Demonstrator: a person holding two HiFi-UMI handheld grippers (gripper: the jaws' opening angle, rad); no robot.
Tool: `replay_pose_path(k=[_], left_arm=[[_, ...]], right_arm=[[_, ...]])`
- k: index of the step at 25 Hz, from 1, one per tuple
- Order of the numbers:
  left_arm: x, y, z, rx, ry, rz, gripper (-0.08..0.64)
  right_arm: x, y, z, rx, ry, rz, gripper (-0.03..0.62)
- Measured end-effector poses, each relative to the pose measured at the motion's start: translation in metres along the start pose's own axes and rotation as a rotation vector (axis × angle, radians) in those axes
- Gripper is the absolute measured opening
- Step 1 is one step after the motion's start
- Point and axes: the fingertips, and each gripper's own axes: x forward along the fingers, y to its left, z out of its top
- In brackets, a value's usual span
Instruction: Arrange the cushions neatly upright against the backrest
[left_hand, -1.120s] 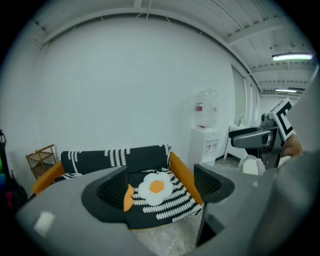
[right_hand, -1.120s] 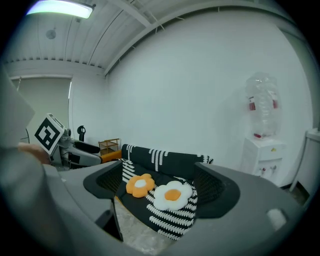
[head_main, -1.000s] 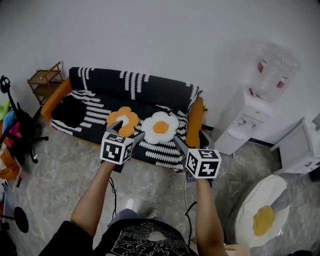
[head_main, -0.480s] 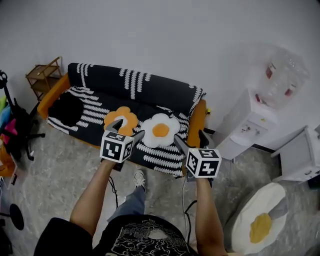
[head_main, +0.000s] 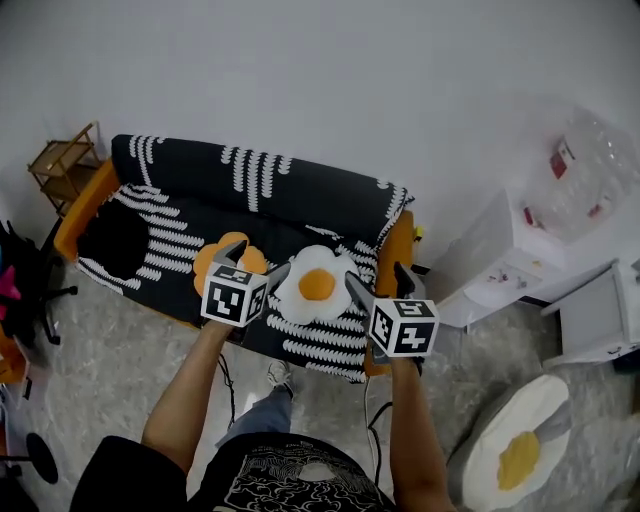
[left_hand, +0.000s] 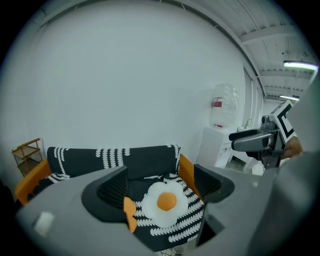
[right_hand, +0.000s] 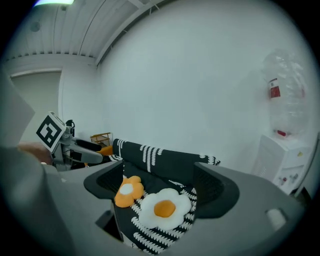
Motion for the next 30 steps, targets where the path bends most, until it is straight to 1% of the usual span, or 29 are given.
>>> replay_pose_path(k=[4, 9, 17, 22, 26, 30], left_arm=[[0.043, 0.023, 0.019, -0.004, 0.016, -0.040, 0.414], [0.088, 0.062, 0.033, -0.031, 0.034, -0.067, 0.414], [0.142, 0.104, 0.031, -0.082, 0.080, -0.105, 0.414], [0.176, 0.116, 0.015, -0.108, 0.127, -0.138, 0.414], [0.197, 0.118, -0.008, -0.115, 0.180, -0.165, 0.414], [0.216, 0.117, -0.039, -0.138, 0.233, -0.184, 0.414]], right_arm=[[0.043, -0.015, 0.016, 0.007, 0.034, -0.029, 0.465], [0.099, -0.021, 0.038, 0.004, 0.069, -0.043, 0.465], [0.166, -0.025, 0.044, -0.004, 0.145, -0.046, 0.465], [0.195, -0.033, 0.028, 0.006, 0.206, -0.056, 0.465], [0.208, -0.038, -0.002, 0.027, 0.268, -0.060, 0.463], [0.223, -0.043, -0.034, 0.033, 0.330, -0.050, 0.463]])
